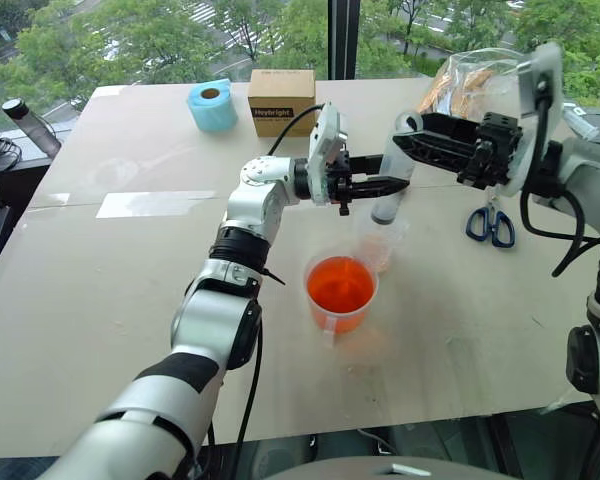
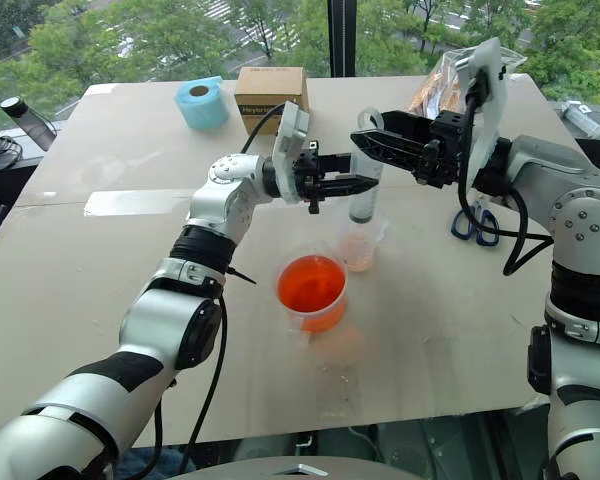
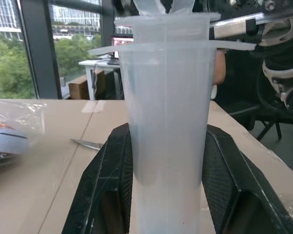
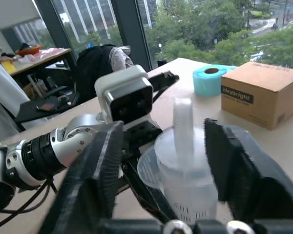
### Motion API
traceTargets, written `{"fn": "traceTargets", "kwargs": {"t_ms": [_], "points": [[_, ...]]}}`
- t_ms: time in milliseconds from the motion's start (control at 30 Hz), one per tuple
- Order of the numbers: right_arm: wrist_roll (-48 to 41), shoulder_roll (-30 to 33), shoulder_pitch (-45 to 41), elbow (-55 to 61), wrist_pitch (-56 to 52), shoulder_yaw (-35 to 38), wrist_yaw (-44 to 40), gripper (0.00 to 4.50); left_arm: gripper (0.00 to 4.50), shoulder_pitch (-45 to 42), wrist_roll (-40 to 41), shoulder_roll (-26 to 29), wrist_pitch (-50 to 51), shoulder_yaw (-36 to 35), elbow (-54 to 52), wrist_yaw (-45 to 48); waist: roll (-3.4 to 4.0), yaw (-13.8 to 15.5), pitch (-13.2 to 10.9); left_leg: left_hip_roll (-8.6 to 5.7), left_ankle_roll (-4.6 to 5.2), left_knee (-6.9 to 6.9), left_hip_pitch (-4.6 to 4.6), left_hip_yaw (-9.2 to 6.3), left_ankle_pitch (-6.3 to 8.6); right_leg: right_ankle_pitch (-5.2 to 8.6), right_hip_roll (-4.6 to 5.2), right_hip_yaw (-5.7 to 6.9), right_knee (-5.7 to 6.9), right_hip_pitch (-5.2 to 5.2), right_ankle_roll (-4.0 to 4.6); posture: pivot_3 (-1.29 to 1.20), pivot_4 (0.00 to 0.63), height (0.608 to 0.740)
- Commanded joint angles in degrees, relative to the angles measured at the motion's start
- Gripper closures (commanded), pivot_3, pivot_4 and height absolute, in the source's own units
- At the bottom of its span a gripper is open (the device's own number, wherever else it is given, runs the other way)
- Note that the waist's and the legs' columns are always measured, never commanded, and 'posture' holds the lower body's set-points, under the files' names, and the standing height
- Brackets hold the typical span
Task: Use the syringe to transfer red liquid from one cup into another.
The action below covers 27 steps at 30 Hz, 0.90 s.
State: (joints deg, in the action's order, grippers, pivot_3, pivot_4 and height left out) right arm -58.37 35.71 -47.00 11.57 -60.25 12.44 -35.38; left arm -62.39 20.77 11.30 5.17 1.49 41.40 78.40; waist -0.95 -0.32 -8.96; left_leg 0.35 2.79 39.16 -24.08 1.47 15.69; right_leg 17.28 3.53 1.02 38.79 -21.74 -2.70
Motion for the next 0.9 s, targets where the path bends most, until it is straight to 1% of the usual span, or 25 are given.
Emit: {"fn": "traceTargets", "kwargs": {"t_ms": [33,100,233,300,400,467,600,633,667,733,800,900], "points": [[-6.1,2.1,-0.5,-0.4,-0.9,6.8,-1.3,0.09,3.14,-3.4,2.0,-0.4,-1.3,-2.1,-2.4,0.0,0.00,0.1,0.0,0.00,0.00,0.02,-0.02,-0.01,0.00,0.00,0.00,0.01,-0.01,0.00,0.00,0.00,0.150,0.740],[-7.9,2.5,0.0,-1.3,-0.6,9.1,-1.2,0.09,3.14,-3.8,1.9,-0.4,-1.2,-2.5,-2.3,-0.2,0.00,0.2,0.0,-0.01,0.00,0.02,-0.02,-0.01,0.00,0.00,0.01,0.01,-0.02,0.00,0.00,0.00,0.150,0.740],[-9.4,2.8,1.5,-3.5,-0.7,11.6,0.3,0.09,3.14,-4.6,1.9,0.4,0.7,-2.6,-4.3,-1.8,0.00,-0.1,0.0,-0.01,0.00,0.01,-0.02,-0.02,0.00,0.00,0.00,0.02,-0.01,0.00,0.00,0.00,0.150,0.740],[-8.8,3.2,2.9,-3.6,-0.4,11.6,0.0,0.09,3.14,-4.9,1.3,1.4,2.7,-2.4,-6.9,-3.8,0.00,-0.2,0.0,-0.01,0.00,0.02,-0.02,-0.02,0.00,0.00,0.00,0.00,0.01,0.00,0.00,0.00,0.150,0.740],[-7.6,3.3,5.2,-3.4,0.4,11.1,-0.3,0.09,3.14,-4.7,1.5,4.0,9.6,-2.4,-14.4,-8.7,0.00,-0.5,0.0,0.00,0.00,0.00,-0.02,-0.02,0.00,0.00,0.00,-0.04,0.02,0.00,0.00,0.00,0.150,0.740],[-6.8,3.4,6.6,-3.3,0.9,10.9,-0.2,0.09,3.14,-3.9,1.8,7.2,16.3,-2.6,-20.9,-12.1,0.00,-0.5,0.0,0.00,0.00,0.00,-0.02,-0.02,0.00,0.00,0.01,-0.07,0.02,-0.01,0.00,0.00,0.150,0.740],[-7.3,4.0,9.5,-2.6,0.4,11.0,-1.5,0.09,3.14,-1.4,1.0,16.8,31.0,-3.1,-32.8,-18.0,0.02,-0.6,0.0,0.01,-0.01,-0.03,0.00,-0.04,0.00,0.00,-0.01,-0.11,0.02,-0.01,0.00,0.00,0.150,0.740],[-4.8,5.1,11.6,-1.5,2.5,9.9,-4.0,0.09,3.14,-0.8,2.2,19.6,38.2,-4.7,-35.5,-20.7,0.02,-0.6,0.0,0.01,-0.01,-0.05,0.03,-0.04,0.00,0.00,-0.01,-0.14,0.03,-0.01,0.00,0.00,0.150,0.740],[-2.4,6.2,14.1,-0.6,4.6,8.8,-6.8,0.09,3.14,0.8,2.6,22.4,42.9,-5.6,-38.6,-22.7,0.03,-0.6,0.0,0.01,-0.01,-0.08,0.05,-0.05,0.00,0.00,-0.01,-0.14,0.02,-0.01,0.00,0.00,0.150,0.740],[3.9,7.3,20.3,0.9,12.1,6.0,-13.1,0.09,3.14,6.5,3.2,28.3,51.0,-6.9,-45.8,-25.1,0.03,-0.5,0.0,0.01,0.00,-0.08,0.06,-0.05,0.00,0.01,-0.01,-0.14,0.00,0.00,-0.01,0.00,0.150,0.740],[9.2,7.9,26.4,1.2,17.7,3.6,-16.2,0.09,3.14,14.1,4.7,32.8,58.7,-9.8,-52.9,-27.4,0.02,-0.4,0.0,0.00,0.00,-0.11,0.14,-0.05,0.01,0.04,-0.02,-0.19,0.01,0.05,-0.06,0.00,0.150,0.740],[13.9,9.3,31.7,0.5,21.5,1.5,-19.1,0.09,3.14,22.7,6.0,34.7,67.2,-15.4,-59.2,-31.8,0.00,-0.1,0.0,-0.01,-0.01,-0.07,0.13,-0.06,0.00,0.04,0.02,-0.21,0.02,0.04,-0.07,0.00,0.150,0.740]]}}
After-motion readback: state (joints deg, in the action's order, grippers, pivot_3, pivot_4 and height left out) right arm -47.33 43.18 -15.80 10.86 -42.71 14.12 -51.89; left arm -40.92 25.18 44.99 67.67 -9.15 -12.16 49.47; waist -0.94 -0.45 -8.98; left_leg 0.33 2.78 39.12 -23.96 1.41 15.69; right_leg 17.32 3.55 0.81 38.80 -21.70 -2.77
